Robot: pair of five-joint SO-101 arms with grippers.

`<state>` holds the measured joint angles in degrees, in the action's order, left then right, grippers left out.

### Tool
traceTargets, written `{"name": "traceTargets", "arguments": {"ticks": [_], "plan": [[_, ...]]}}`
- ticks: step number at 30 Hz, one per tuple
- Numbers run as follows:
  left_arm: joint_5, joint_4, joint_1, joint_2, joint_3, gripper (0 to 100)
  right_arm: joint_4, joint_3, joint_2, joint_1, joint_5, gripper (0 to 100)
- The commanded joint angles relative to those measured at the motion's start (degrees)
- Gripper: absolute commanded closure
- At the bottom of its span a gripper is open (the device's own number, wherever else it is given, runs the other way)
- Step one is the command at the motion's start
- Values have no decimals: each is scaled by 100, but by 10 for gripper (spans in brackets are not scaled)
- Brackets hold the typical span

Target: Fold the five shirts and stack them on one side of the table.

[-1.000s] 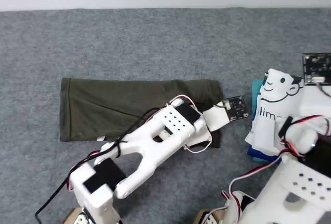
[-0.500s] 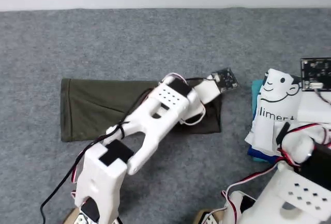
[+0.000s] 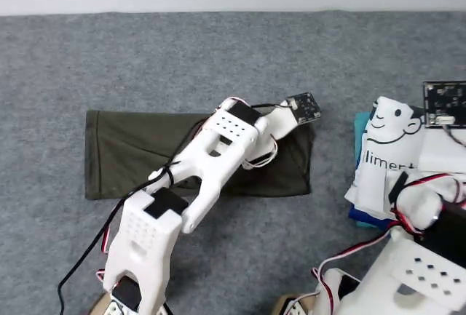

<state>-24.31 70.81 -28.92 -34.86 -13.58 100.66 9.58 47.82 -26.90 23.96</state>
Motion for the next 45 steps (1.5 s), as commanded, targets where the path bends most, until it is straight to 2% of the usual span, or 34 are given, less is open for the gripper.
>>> {"name": "traceTargets", "arguments": {"ticks": [1, 5, 10, 14, 18, 22, 26, 32, 40, 45], "plan": [[-88, 492, 70, 545, -488, 870, 224, -18, 110, -75, 26, 969], [-35, 1073, 123, 1046, -971, 870, 224, -18, 110, -75, 18, 969], [466, 2040, 791, 1363, -1376, 870, 233, -18, 119, -75, 26, 969], [888, 2954, 1881, 1389, -1640, 870, 233, -26, 119, -75, 35, 969], [1073, 2971, 3411, 1398, -1675, 863, 233, -9, 110, -57, 18, 969], [879, 2963, 4519, 1327, -1640, 795, 224, 264, 110, -48, 26, 969], [431, 2954, 5222, 1319, -1640, 754, 224, 457, 119, -48, 26, 969], [35, 2822, 5618, 563, -1684, 746, 215, 466, 119, -40, 35, 969], [18, 2215, 5530, -378, -1666, 746, 215, 466, 119, -40, 35, 969], [26, 2154, 5433, -905, -1675, 750, 224, 466, 119, -48, 35, 969]]}}
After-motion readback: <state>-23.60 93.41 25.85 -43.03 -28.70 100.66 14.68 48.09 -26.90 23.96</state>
